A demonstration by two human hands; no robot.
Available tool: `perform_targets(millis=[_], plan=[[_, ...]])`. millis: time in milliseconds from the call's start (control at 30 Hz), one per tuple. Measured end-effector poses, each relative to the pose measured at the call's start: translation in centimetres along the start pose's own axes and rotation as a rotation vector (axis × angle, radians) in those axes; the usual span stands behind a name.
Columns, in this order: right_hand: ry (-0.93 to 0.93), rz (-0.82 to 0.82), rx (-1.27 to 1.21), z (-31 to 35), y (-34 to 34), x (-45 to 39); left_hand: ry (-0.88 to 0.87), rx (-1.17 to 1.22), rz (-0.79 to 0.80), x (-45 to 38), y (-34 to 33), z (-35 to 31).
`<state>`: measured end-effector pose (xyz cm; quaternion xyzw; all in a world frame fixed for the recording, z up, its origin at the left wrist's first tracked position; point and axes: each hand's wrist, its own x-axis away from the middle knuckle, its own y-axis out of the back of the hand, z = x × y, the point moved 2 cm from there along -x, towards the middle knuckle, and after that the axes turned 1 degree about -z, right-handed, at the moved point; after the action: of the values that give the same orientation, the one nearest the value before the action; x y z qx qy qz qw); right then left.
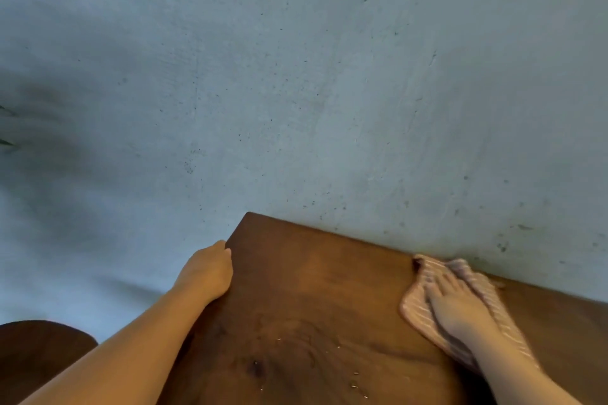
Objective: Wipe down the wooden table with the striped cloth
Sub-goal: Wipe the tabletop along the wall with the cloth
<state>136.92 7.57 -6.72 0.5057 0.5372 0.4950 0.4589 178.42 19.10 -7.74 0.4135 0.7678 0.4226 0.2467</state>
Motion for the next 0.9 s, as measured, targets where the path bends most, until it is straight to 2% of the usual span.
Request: perform_targets(millis=[100, 200, 267, 367, 467, 667, 900], plan=[[-0.202, 0.013, -0.125, 0.6, -0.1, 0.6, 0.02, 0.008, -0.01, 0.2, 0.0, -0.1], [-0.218, -0.013, -0.184, 7.8, 0.8, 1.7, 0.017, 0.017, -0.014, 0.1, 0.0, 0.1], [-0.094, 0.007, -0.215, 14.5, 1.4, 2.5, 0.012, 0.021, -0.012, 0.0, -0.2, 0.1], [0.189, 0.023, -0.216, 24.1, 2.3, 4.2, -0.005, 0.035, -0.03, -0.3, -0.4, 0.5], [0.395, 0.033, -0.213, 28.9, 3.1, 5.0, -0.048, 0.03, -0.05, -0.7, -0.4, 0.9], [0.485, 0.034, -0.224, 25.5, 2.2, 3.5, -0.061, -0.021, -0.043, -0.8, -0.7, 0.9], [0.337, 0.016, -0.117, 12.2, -0.6, -1.3, -0.037, -0.111, -0.044, -0.6, -0.3, 0.7]])
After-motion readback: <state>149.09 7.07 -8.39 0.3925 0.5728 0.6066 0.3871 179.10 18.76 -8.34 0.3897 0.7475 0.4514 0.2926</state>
